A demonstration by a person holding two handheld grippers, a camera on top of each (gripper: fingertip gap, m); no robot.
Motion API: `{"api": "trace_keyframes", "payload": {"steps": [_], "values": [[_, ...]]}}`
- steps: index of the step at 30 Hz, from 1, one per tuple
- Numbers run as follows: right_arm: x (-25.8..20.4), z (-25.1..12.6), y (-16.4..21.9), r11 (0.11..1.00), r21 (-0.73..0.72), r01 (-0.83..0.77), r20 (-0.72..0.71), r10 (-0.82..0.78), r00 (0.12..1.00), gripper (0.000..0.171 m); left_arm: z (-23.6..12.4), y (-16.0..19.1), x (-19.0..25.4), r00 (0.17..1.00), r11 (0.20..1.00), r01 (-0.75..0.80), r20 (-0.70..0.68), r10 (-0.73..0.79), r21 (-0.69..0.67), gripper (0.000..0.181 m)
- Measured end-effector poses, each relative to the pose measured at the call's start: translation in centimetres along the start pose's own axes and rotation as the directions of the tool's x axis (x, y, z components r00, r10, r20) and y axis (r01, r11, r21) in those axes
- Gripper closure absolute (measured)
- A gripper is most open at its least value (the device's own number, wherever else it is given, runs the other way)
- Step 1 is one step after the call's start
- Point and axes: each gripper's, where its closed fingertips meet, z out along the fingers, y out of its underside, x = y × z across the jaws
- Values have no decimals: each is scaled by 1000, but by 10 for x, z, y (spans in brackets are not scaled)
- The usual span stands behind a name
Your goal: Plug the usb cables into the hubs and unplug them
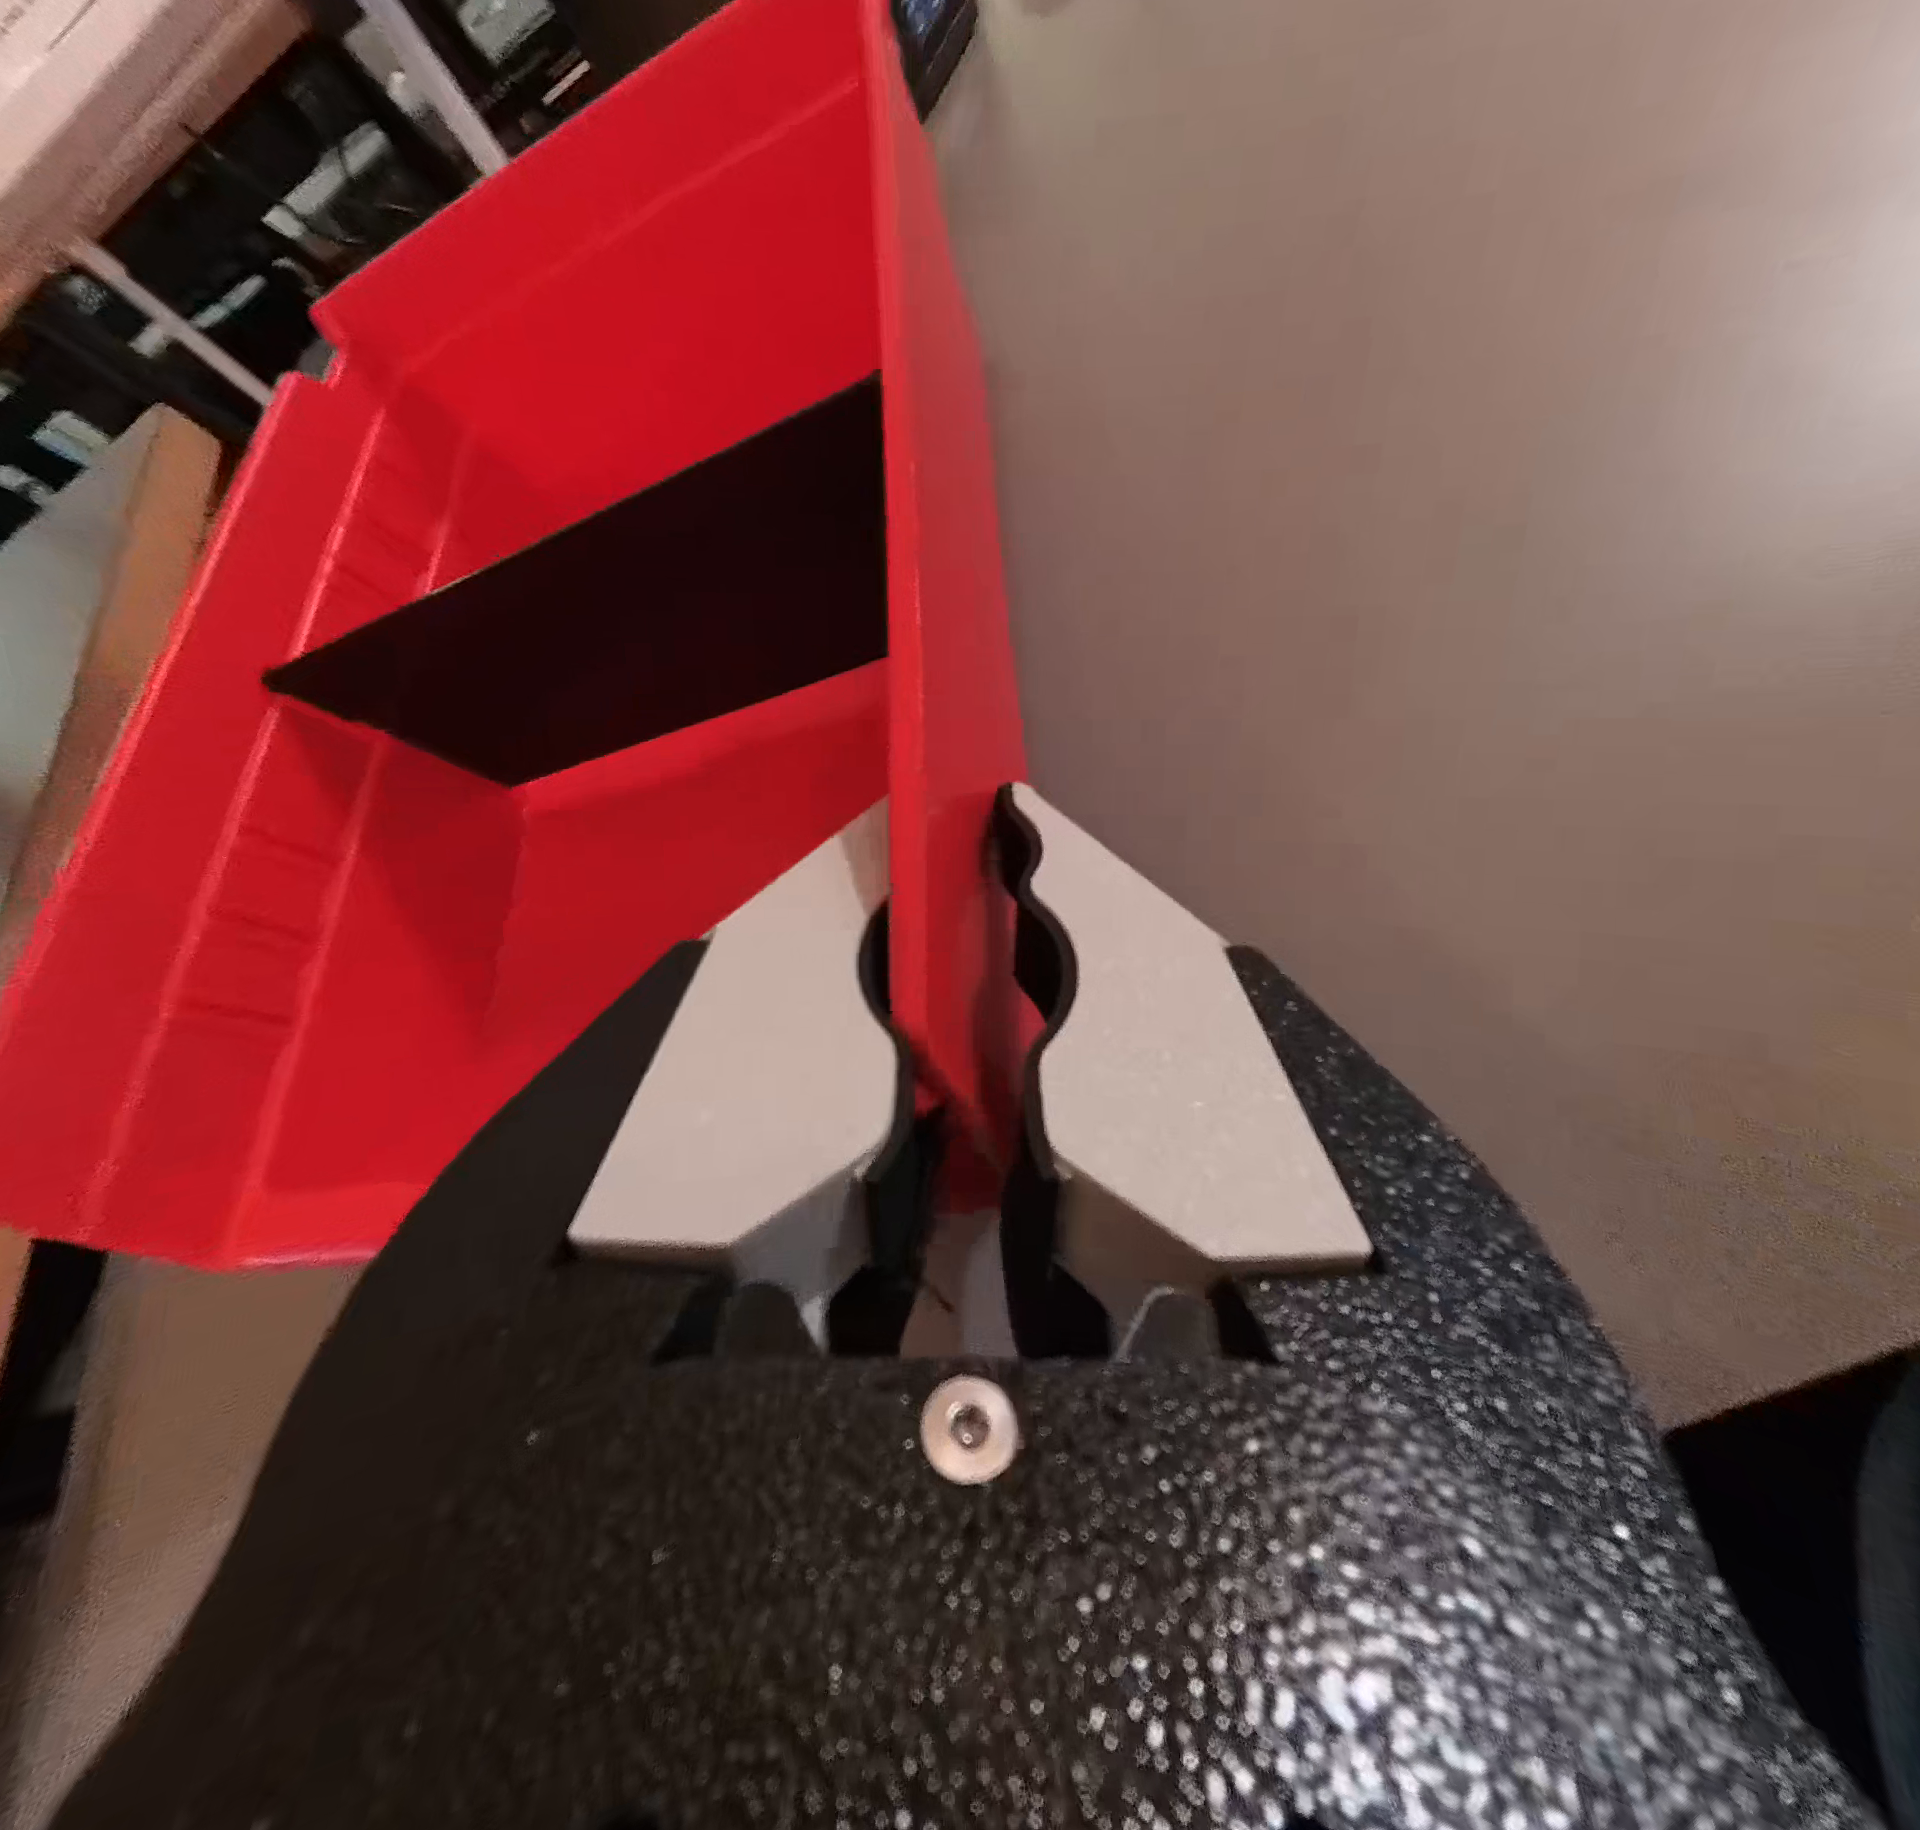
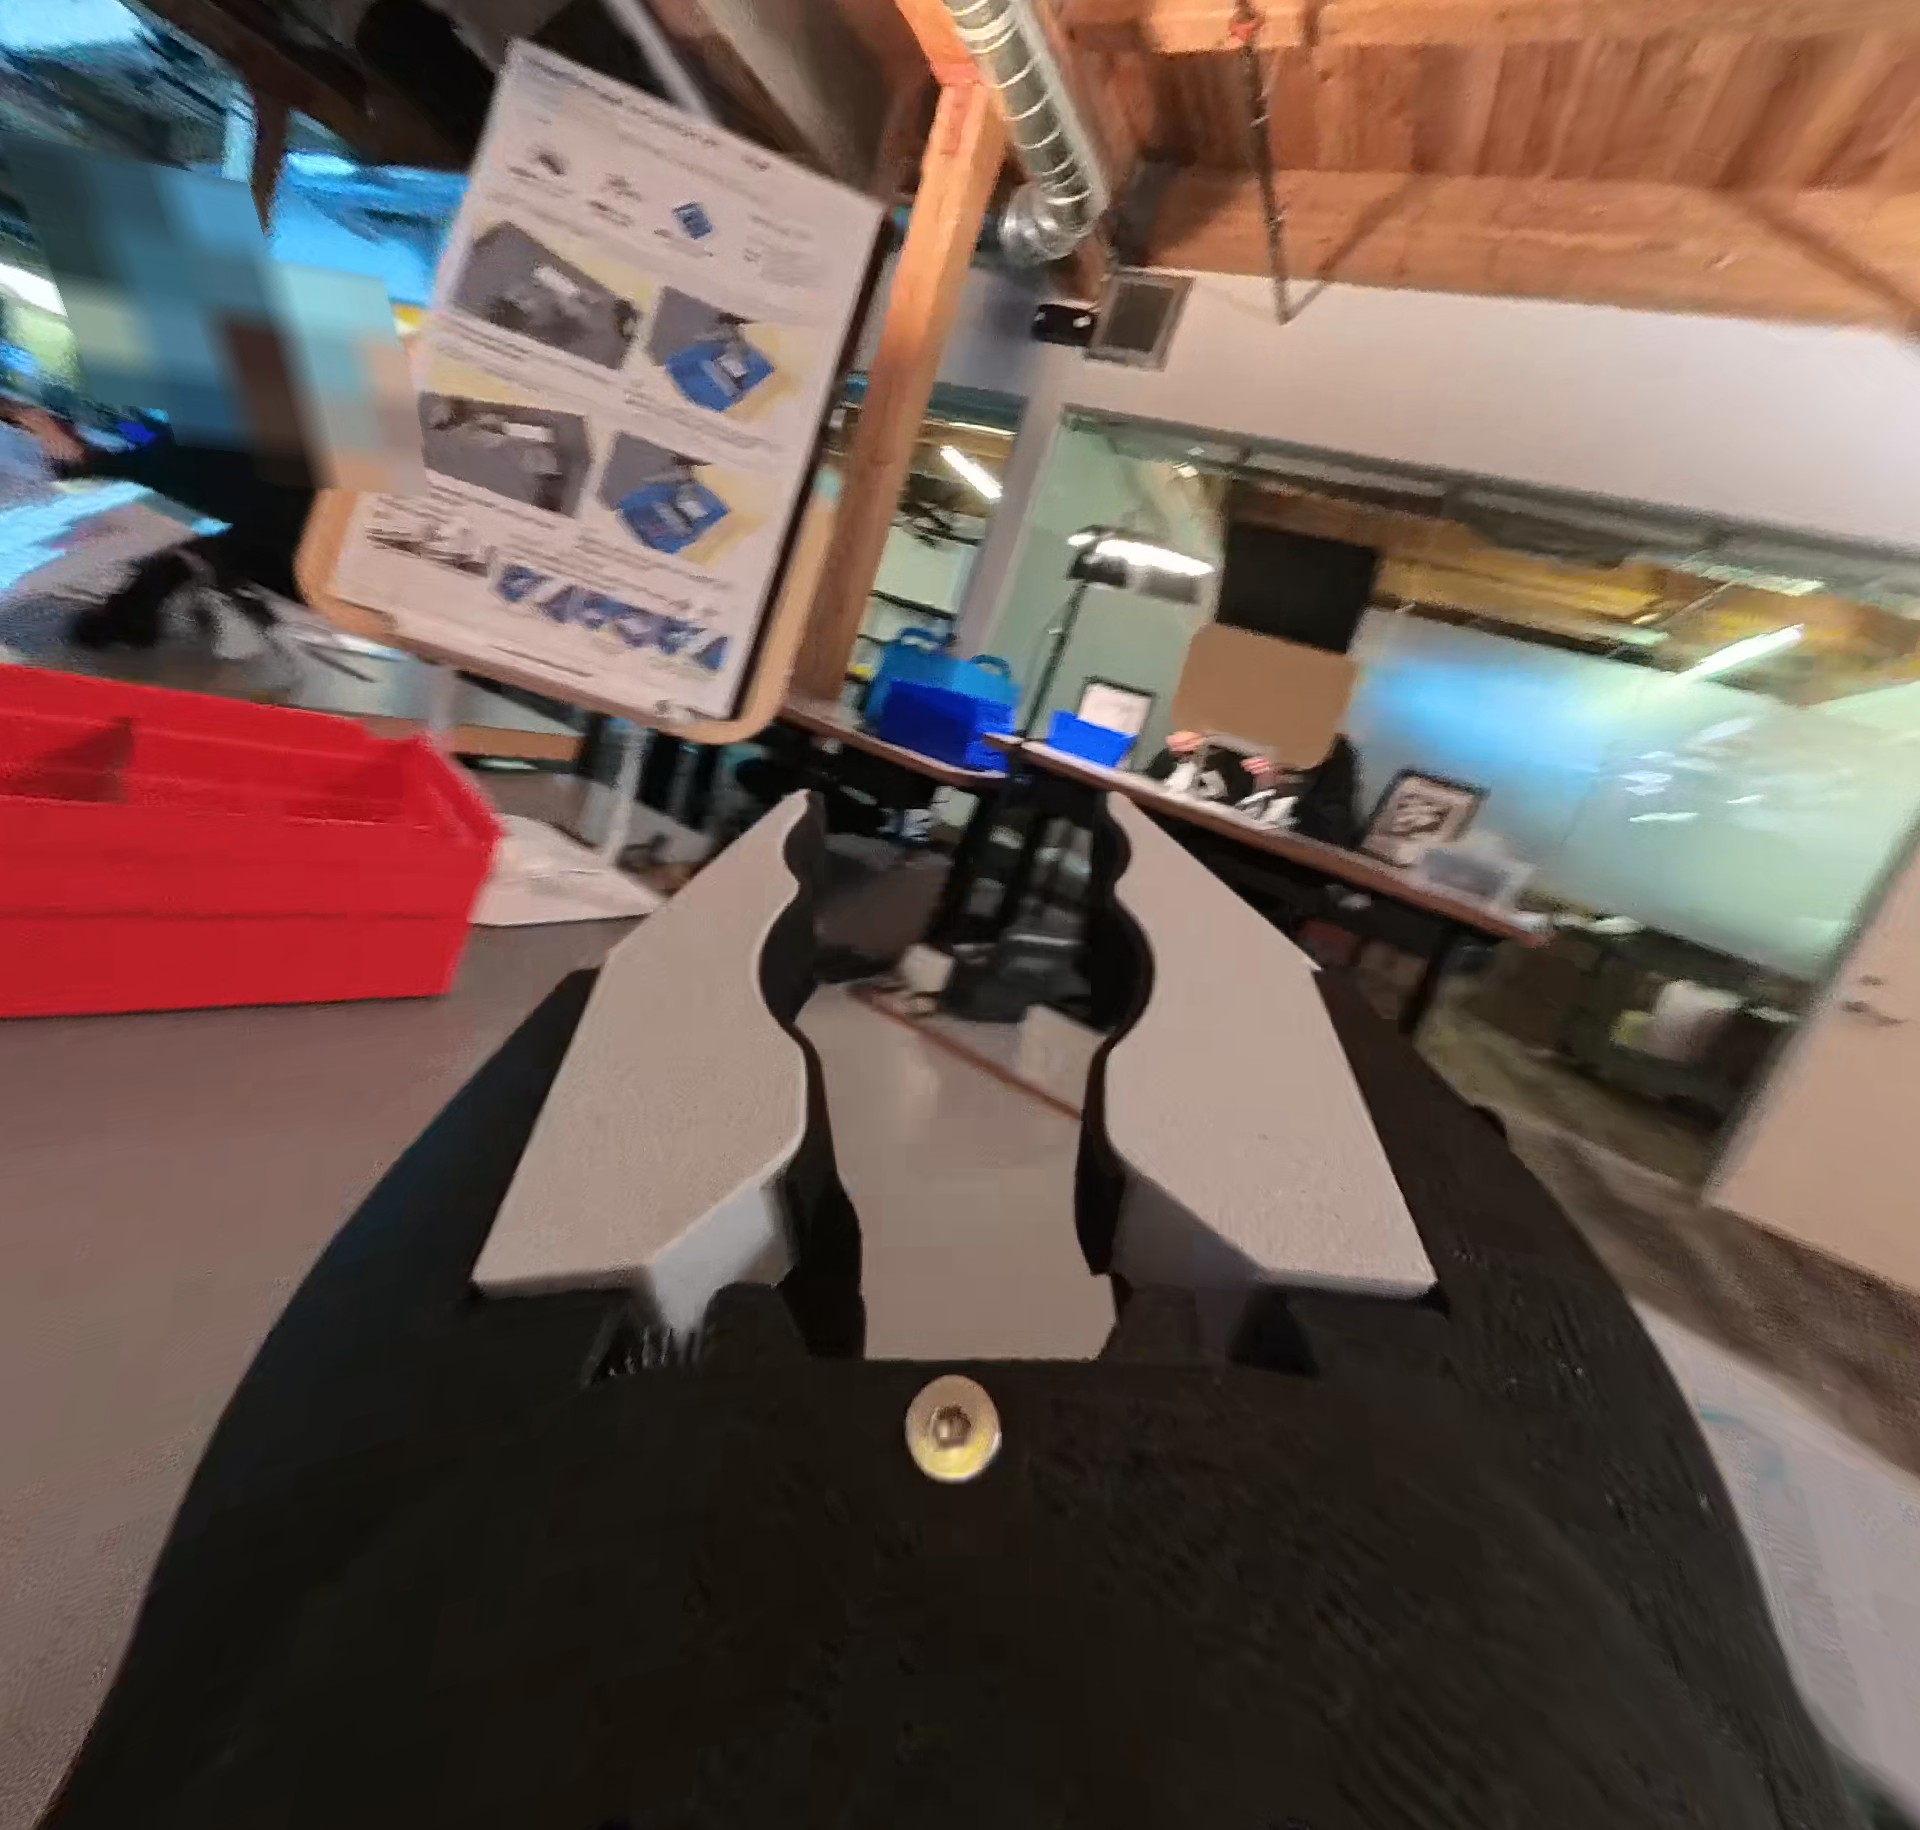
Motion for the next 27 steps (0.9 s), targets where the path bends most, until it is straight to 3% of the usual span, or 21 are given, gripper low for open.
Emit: {"api": "trace_keyframes", "payload": {"steps": [1, 3, 5, 8, 10, 12, 15, 19, 21, 24, 27], "values": [[20, -6, -11, 998, -14, 61, -36, -62, 997, 132, 0, -1, 0, 1000, 1000, 21, -9, -21, -1, 172], [82, -24, -20, 974, -139, 181, -210, -208, 955, 137, 0, -1, 1, 1000, 1000, 26, -11, -26, -9, 172], [152, -58, -5, 896, -390, 213, -368, -364, 855, 139, 1, -1, 2, 999, 999, 31, -4, -32, -15, 172], [228, -132, 56, 698, -715, -41, -468, -434, 770, 138, 1, -2, 2, 1000, 999, 29, 13, -29, -15, 172], [246, -165, 88, 654, -730, -201, -525, -347, 778, 142, 0, -2, 3, 999, 999, 29, 15, -29, -14, 172], [244, -183, 118, 618, -683, -390, -593, -158, 789, 138, 0, -2, 3, 1000, 1000, 28, 13, -28, -14, 172], [241, -208, 155, 464, -667, -583, -662, -11, 749, 130, 0, -2, 3, 1000, 1000, 25, 9, -25, -11, 172], [238, -226, 184, 296, -740, -604, -647, -70, 759, 133, 1, -2, 3, 1000, 1000, 25, 8, -25, -12, 172], [232, -226, 196, 231, -772, -593, -622, -77, 780, 148, 1, -2, 3, 1000, 1000, 26, 7, -26, -11, 172], [235, -224, 200, 216, -791, -572, -604, -125, 787, 159, 1, -2, 3, 1000, 1000, 25, 6, -25, -6, 173], [235, -219, 201, 246, -768, -591, -621, -62, 782, 164, -3, -3, 4, 1000, 1000, 11, 19, -12, 22, 173]]}}
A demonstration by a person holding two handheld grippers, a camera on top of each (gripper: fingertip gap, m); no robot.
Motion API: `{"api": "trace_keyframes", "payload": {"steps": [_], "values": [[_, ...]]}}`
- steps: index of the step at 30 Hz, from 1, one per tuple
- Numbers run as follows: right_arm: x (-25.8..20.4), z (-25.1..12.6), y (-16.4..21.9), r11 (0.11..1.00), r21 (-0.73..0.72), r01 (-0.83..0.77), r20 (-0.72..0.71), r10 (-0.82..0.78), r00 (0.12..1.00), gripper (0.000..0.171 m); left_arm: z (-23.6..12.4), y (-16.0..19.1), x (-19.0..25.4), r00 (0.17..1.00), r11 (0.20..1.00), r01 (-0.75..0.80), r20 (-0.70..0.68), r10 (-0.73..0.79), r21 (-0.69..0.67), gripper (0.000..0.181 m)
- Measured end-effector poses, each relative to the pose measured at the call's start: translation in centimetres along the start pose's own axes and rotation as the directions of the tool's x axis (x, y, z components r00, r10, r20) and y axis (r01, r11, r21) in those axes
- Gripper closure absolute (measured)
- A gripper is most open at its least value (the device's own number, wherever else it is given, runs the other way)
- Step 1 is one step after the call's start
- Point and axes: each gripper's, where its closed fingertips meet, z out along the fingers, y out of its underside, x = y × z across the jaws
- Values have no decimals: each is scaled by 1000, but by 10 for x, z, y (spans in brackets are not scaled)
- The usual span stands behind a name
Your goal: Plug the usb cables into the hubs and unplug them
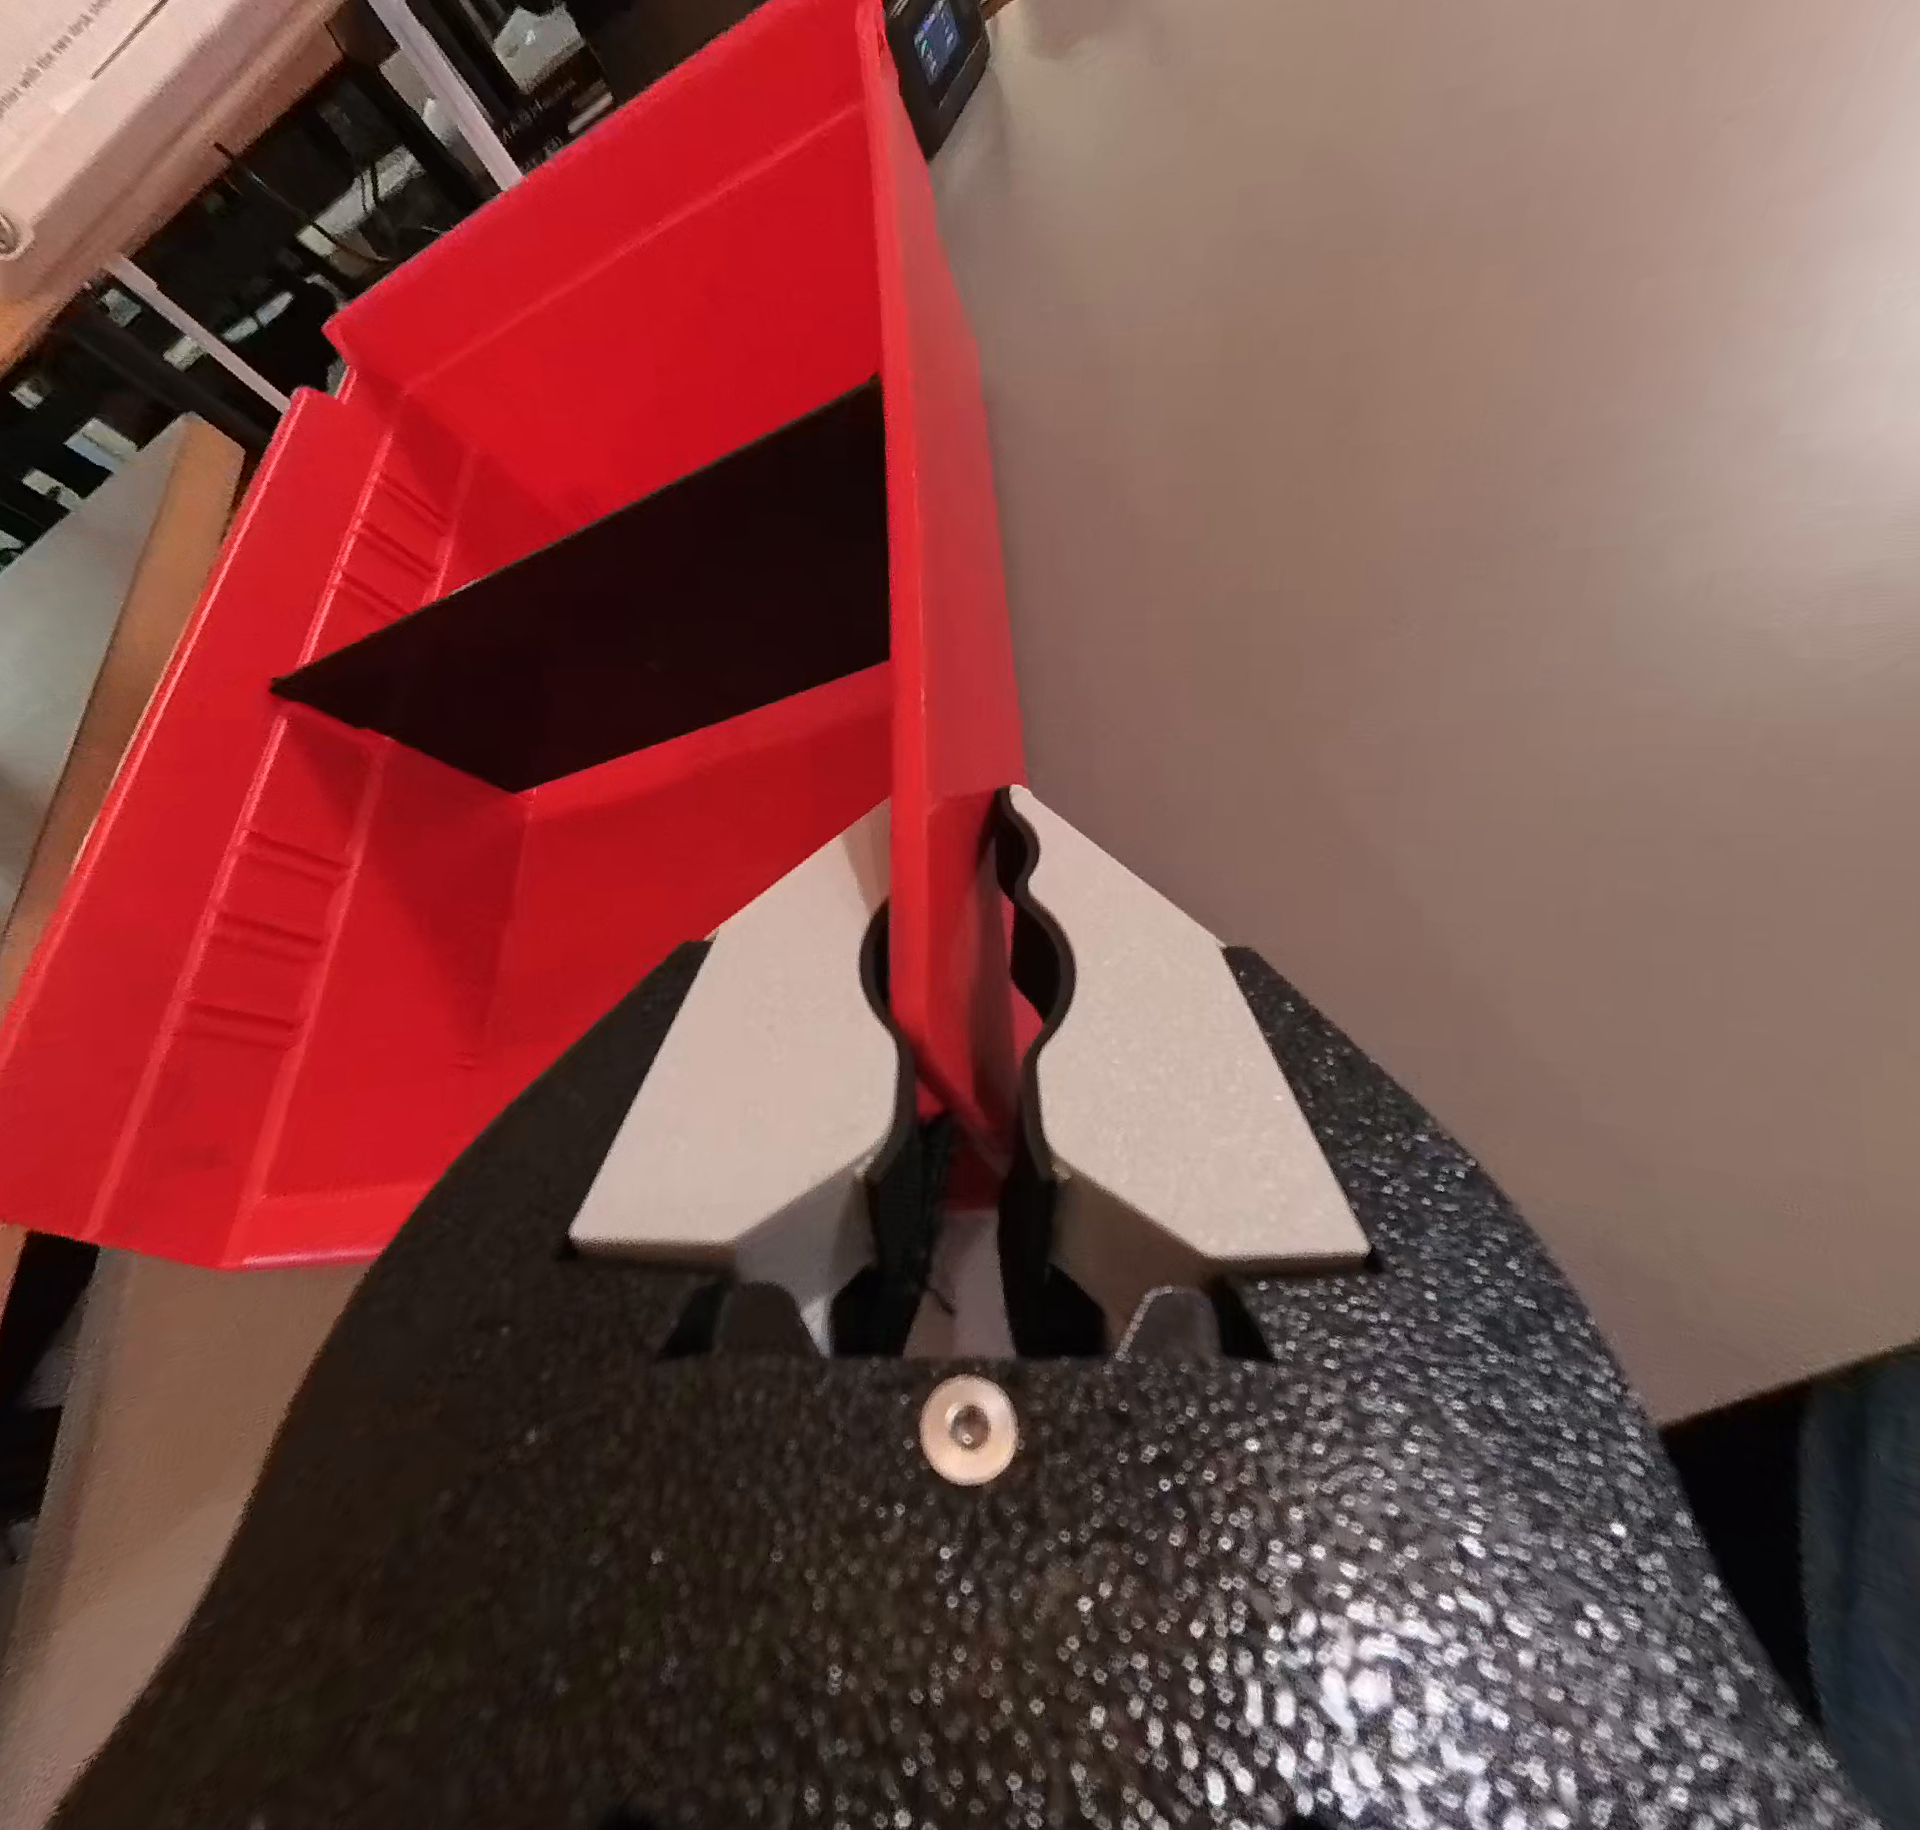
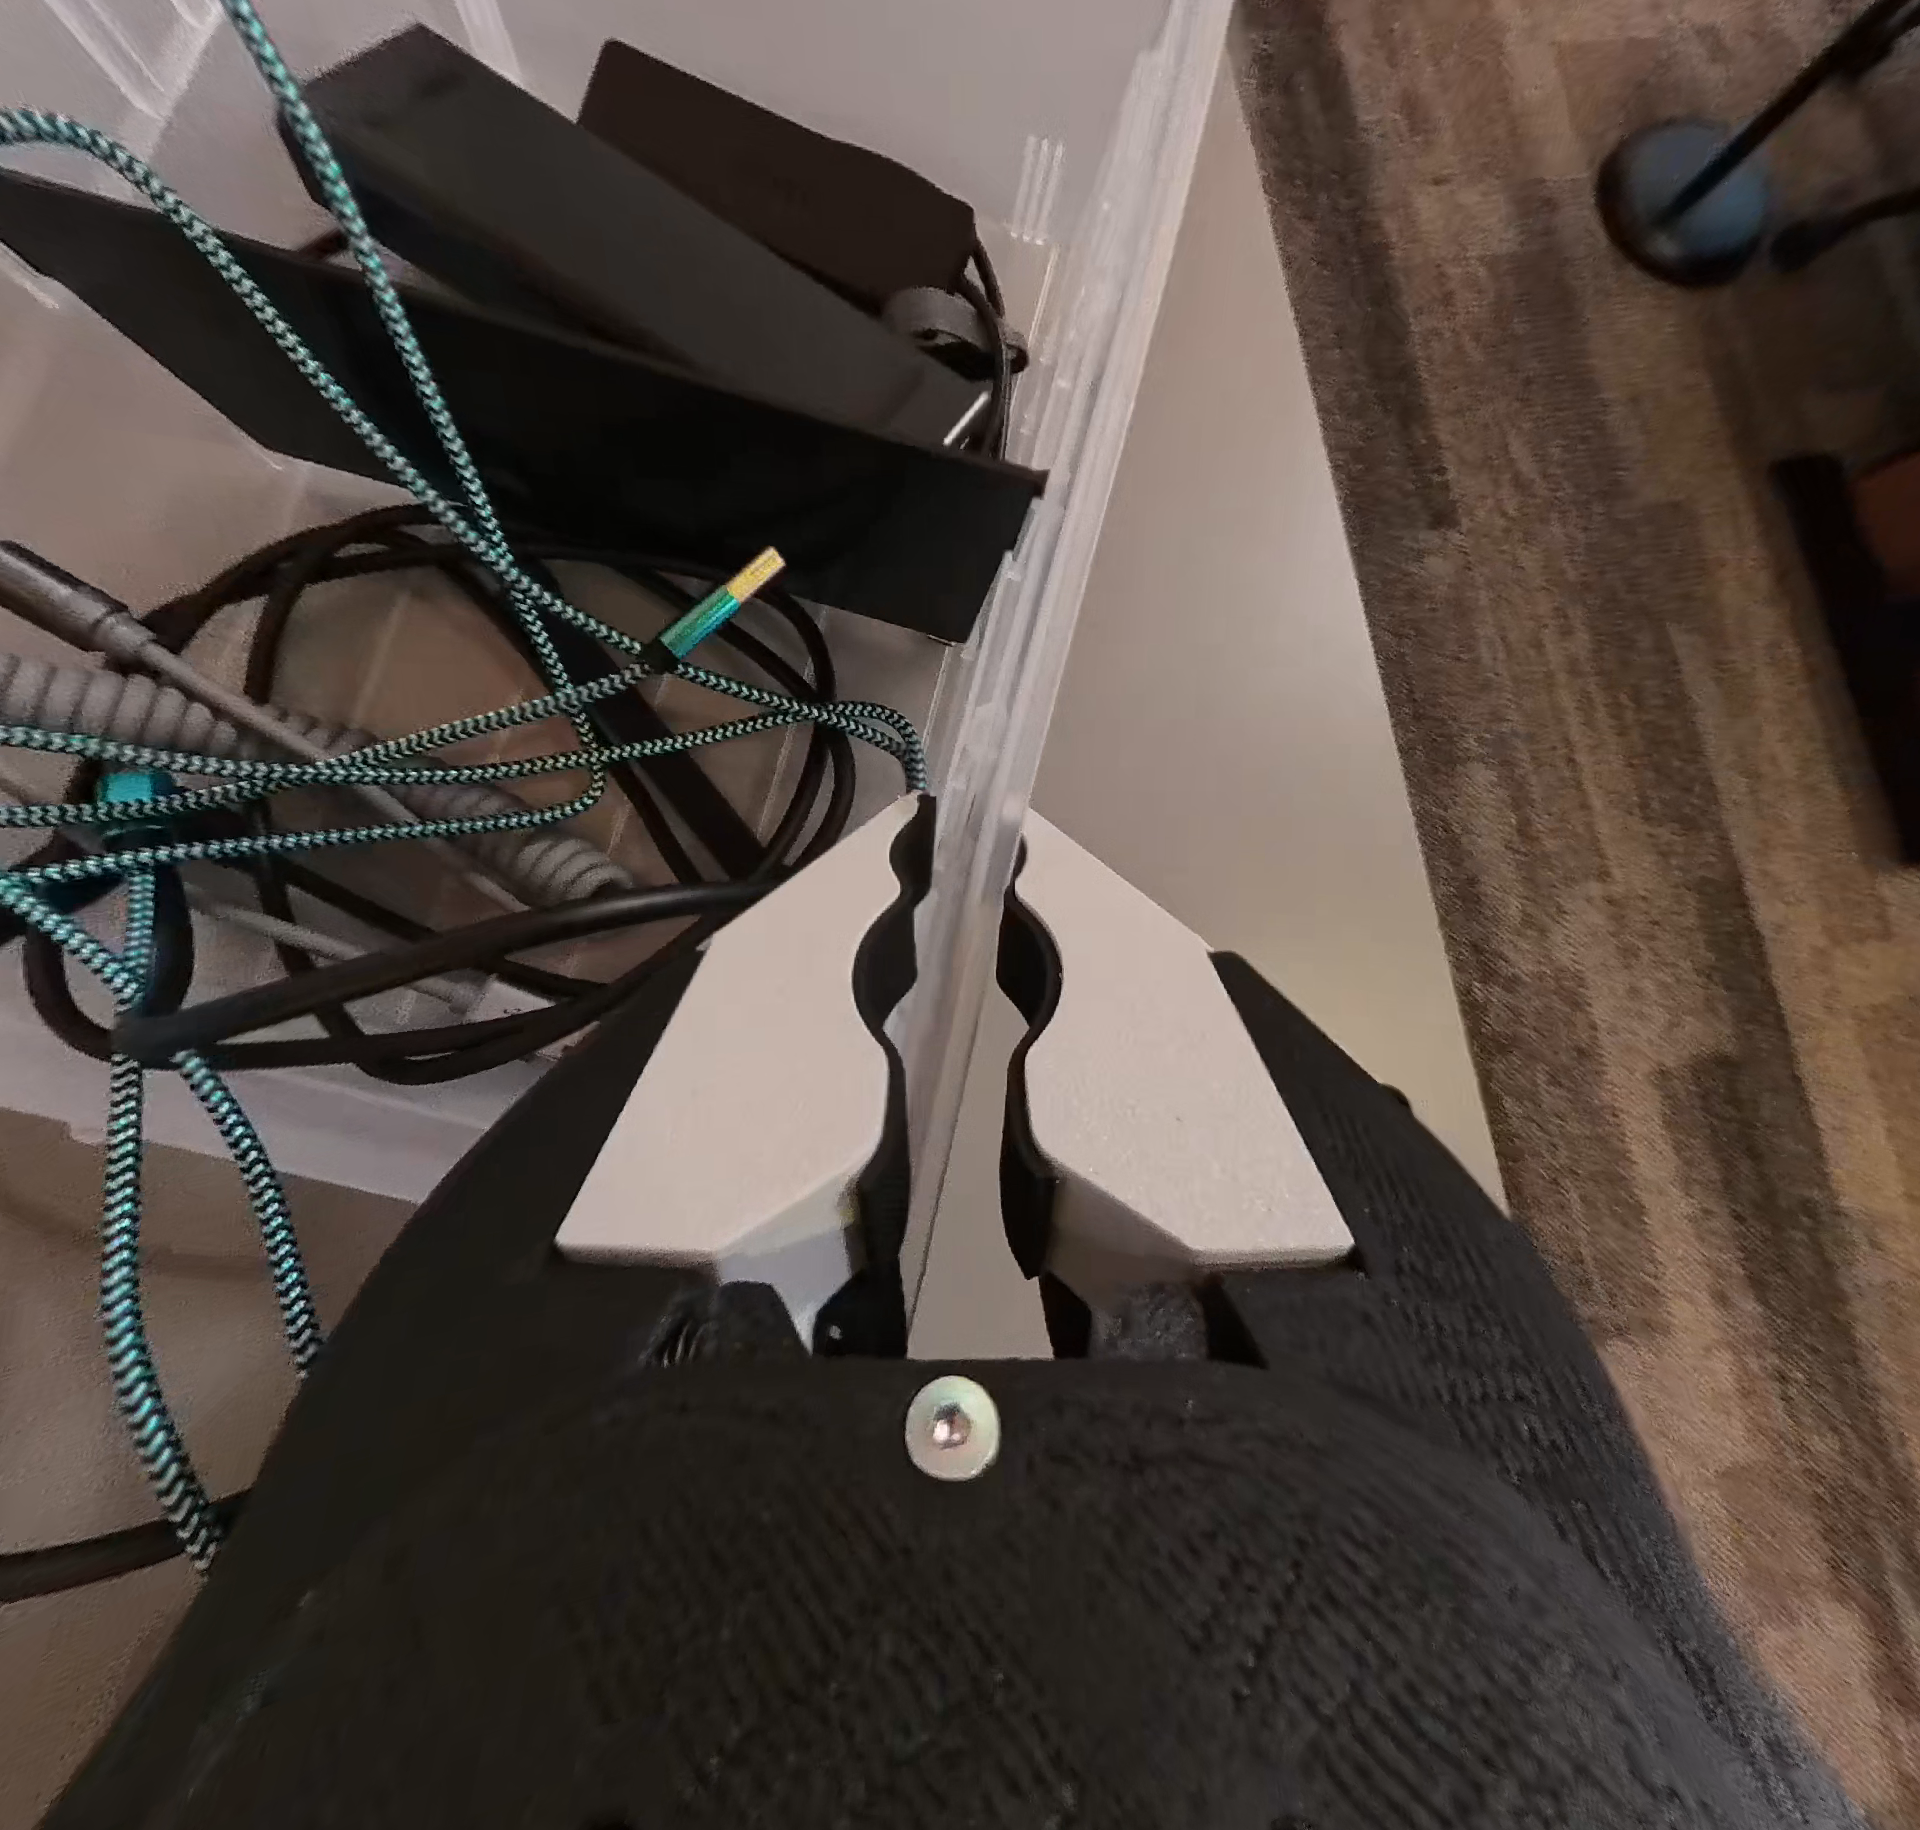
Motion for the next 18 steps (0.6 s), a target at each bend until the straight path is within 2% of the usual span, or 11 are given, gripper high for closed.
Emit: {"api": "trace_keyframes", "payload": {"steps": [9, 13, 18], "values": [[-43, 3, -10, 991, 52, 121, 164, -128, 978, 165, -28, -10, 21, 999, 994, 37, 21, -39, 103, 173], [-85, 6, -19, 977, 84, 196, 241, -210, 947, 166, -46, -14, 21, 997, 990, 80, 2, -81, 114, 173], [-153, 5, -28, 958, 129, 256, 312, -285, 906, 166, -66, -8, 15, 995, 994, 58, 81, -66, 93, 173]]}}
